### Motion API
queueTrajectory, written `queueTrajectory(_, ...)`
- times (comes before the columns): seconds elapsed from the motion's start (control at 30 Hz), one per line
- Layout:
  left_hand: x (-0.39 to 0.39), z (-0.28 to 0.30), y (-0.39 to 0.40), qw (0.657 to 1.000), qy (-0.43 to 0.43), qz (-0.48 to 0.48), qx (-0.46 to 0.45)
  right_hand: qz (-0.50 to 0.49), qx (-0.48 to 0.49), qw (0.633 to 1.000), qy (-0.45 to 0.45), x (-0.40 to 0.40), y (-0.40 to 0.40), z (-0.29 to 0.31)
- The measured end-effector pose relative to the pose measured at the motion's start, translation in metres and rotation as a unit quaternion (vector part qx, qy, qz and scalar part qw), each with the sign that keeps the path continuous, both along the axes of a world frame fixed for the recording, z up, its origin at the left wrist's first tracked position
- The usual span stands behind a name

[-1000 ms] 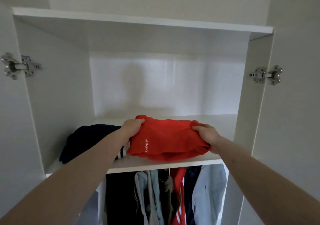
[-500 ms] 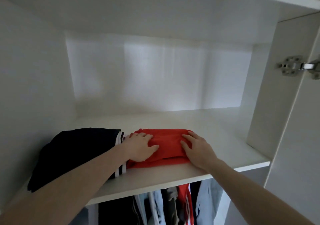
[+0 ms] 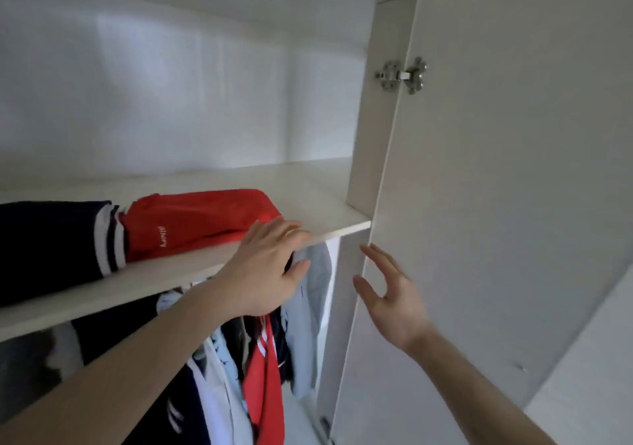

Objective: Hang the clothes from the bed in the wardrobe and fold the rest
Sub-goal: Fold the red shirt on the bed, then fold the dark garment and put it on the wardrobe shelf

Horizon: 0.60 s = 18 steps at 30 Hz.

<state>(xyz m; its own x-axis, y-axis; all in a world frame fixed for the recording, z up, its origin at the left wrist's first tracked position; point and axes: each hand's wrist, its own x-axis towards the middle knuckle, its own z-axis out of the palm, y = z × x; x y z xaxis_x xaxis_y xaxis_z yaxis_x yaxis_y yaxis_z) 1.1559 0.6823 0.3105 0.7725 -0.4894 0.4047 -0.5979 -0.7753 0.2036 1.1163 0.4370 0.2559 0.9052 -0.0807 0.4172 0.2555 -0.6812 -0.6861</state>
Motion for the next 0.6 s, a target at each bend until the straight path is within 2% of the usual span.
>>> queueTrajectory(0.13,-0.090,-0.045,-0.098,0.988,0.029,-0.138,-0.063,-0.087,0.023,0.995,0.038,-0.150,-0.084,-0.037)
queueTrajectory(0.23,-0.167,-0.084,-0.182,0.969,0.080,-0.227,-0.048,-0.178,0.067,0.979,0.072,-0.276,-0.144,-0.072)
queueTrajectory(0.37,-0.296,-0.125,-0.299,0.931,0.125,-0.341,0.023,-0.326,0.126,0.930,0.116,-0.464,-0.211,-0.114)
queueTrajectory(0.6,-0.487,-0.159,-0.436,0.847,0.162,-0.495,0.108,-0.504,0.193,0.832,0.131,-0.711,-0.259,-0.145)
